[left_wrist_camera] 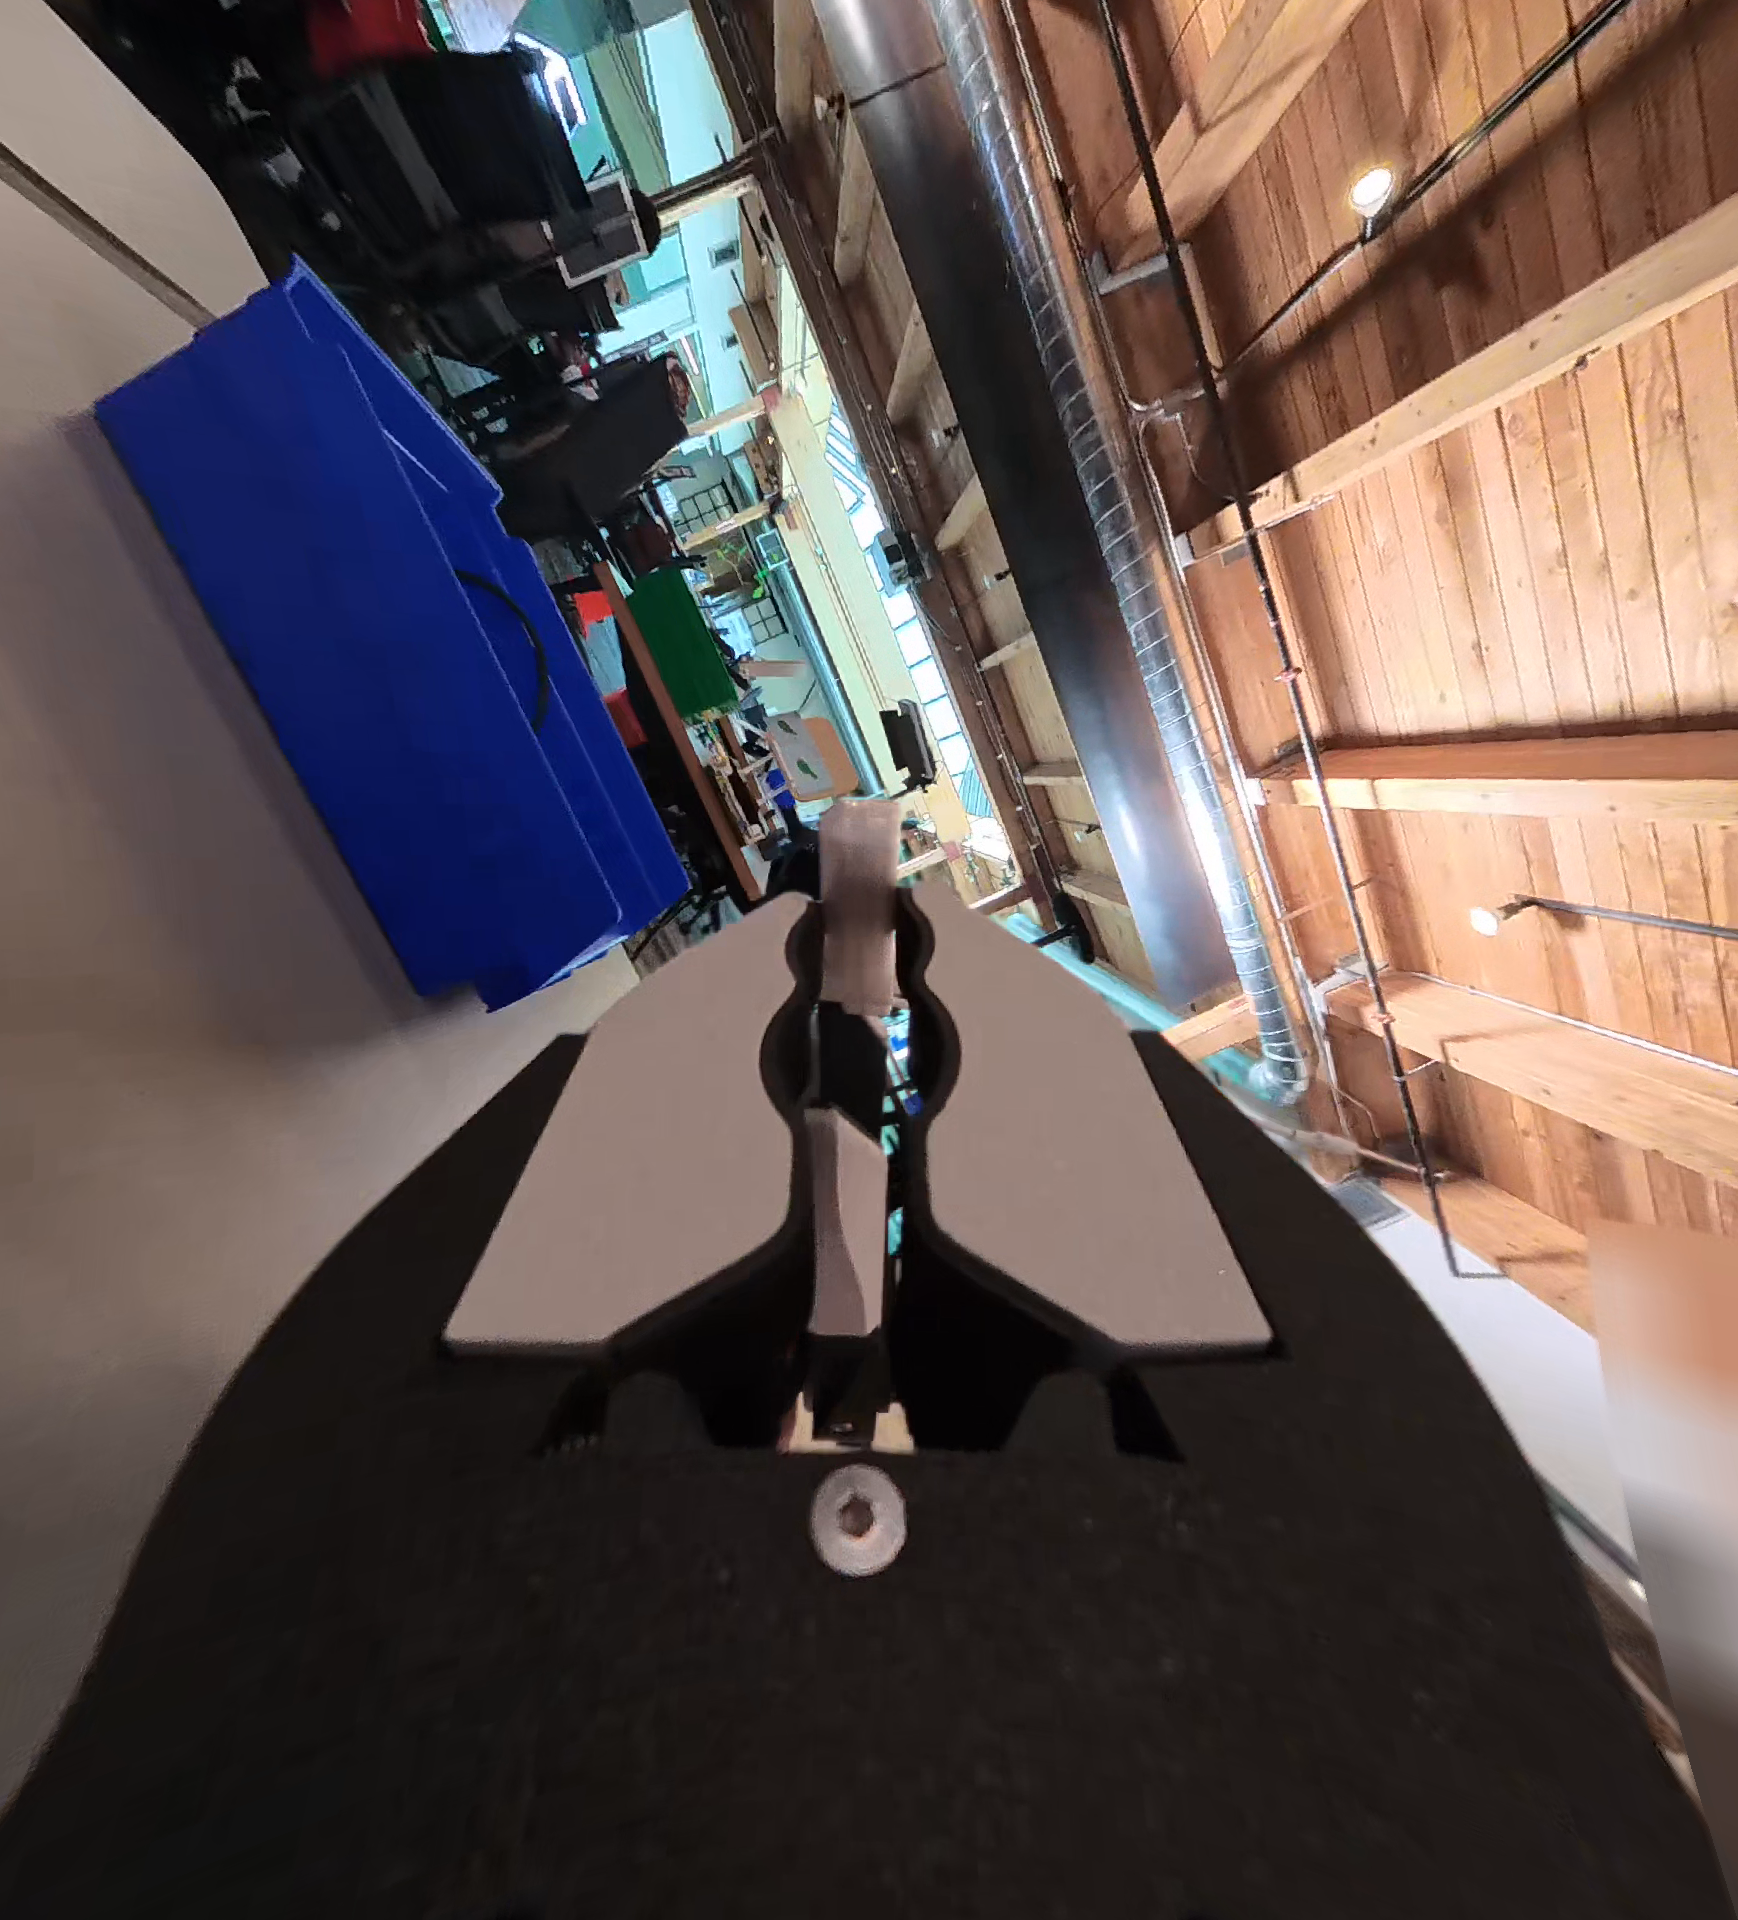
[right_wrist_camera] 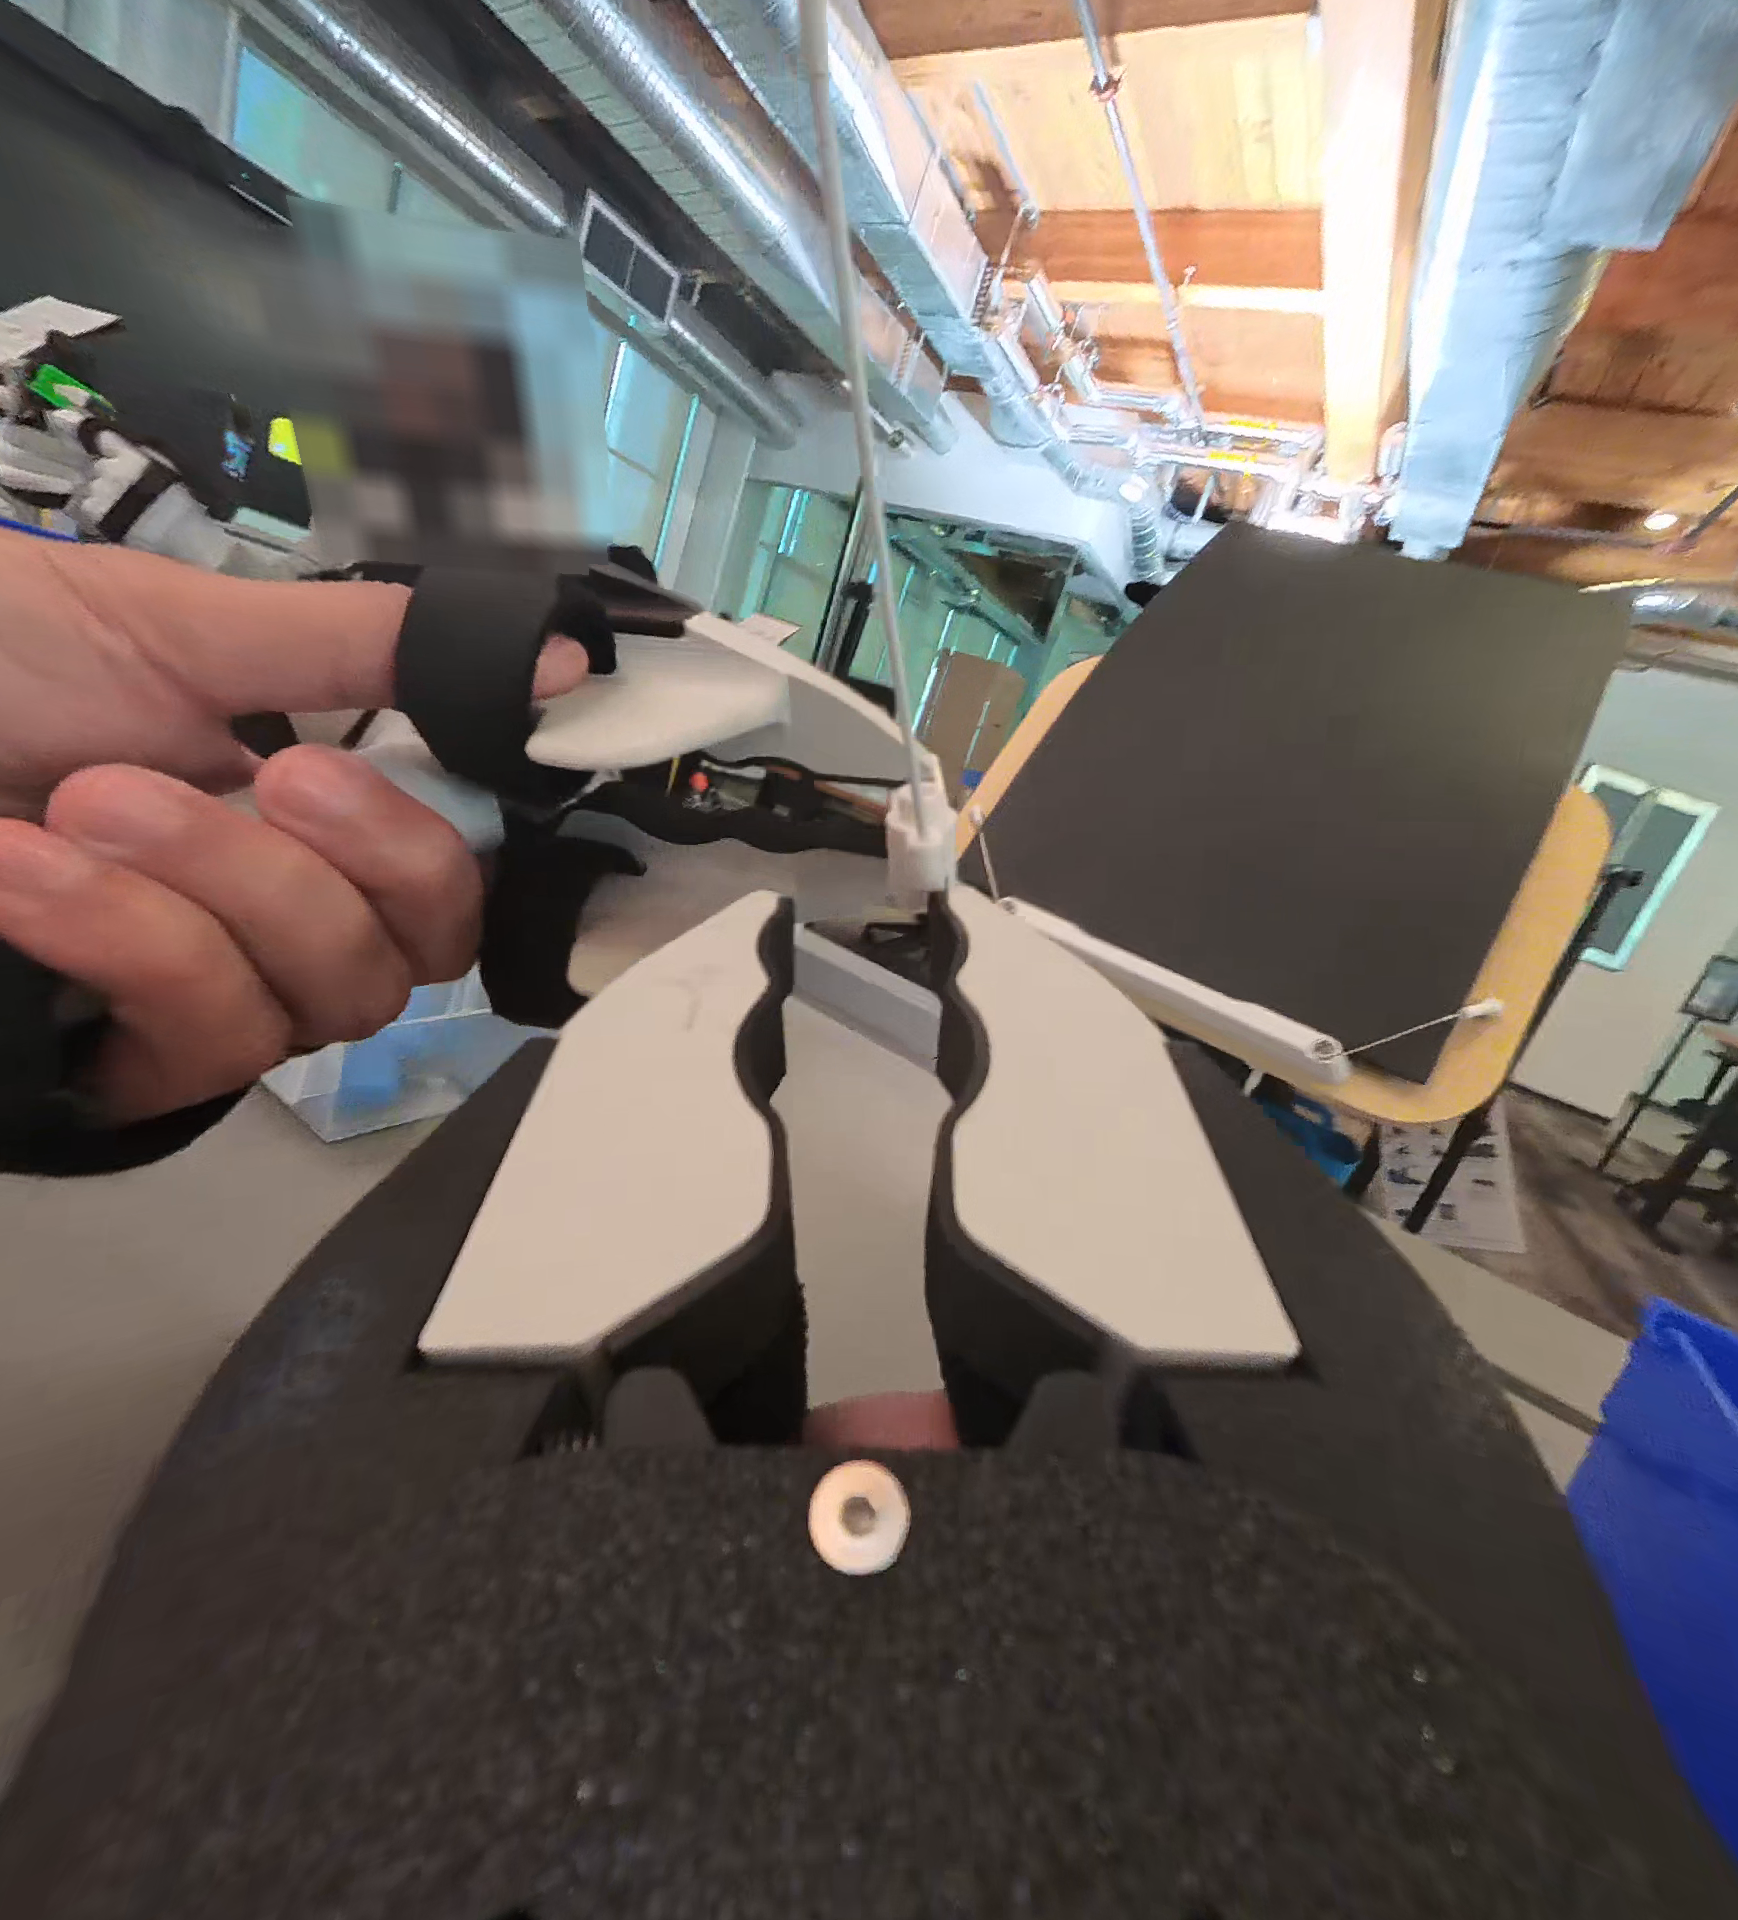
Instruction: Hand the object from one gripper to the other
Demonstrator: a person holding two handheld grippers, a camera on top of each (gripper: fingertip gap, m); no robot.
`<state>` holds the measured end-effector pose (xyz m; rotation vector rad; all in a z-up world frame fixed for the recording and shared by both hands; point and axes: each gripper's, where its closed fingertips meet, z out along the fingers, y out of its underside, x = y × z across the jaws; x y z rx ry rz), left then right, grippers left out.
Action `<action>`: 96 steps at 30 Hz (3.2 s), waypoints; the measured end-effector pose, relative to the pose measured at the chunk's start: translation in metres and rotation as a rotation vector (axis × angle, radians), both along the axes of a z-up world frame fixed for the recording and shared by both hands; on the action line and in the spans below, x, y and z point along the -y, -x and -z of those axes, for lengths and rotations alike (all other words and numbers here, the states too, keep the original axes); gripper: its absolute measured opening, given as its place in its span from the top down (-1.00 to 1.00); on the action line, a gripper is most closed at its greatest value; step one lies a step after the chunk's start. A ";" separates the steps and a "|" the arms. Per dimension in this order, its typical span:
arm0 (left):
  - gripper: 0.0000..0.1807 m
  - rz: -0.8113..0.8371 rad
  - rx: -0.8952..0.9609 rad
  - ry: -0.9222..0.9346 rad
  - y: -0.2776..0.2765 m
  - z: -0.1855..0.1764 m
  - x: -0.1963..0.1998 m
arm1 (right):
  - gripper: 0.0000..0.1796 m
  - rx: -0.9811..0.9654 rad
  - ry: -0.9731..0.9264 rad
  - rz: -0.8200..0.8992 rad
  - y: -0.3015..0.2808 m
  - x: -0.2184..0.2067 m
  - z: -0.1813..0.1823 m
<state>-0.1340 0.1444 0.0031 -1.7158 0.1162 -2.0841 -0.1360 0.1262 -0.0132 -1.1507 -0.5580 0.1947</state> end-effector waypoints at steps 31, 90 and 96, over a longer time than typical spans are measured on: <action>0.54 -0.038 -0.888 -0.970 0.002 0.086 0.036 | 0.85 0.833 0.009 0.571 -0.076 -0.047 0.058; 0.98 -0.019 -0.302 -0.575 0.015 0.048 0.030 | 1.00 -1.115 0.888 -0.914 -0.007 -0.015 0.020; 0.97 -0.033 -0.371 -0.590 0.022 0.057 0.023 | 1.00 -0.799 0.834 -0.718 -0.005 -0.016 0.031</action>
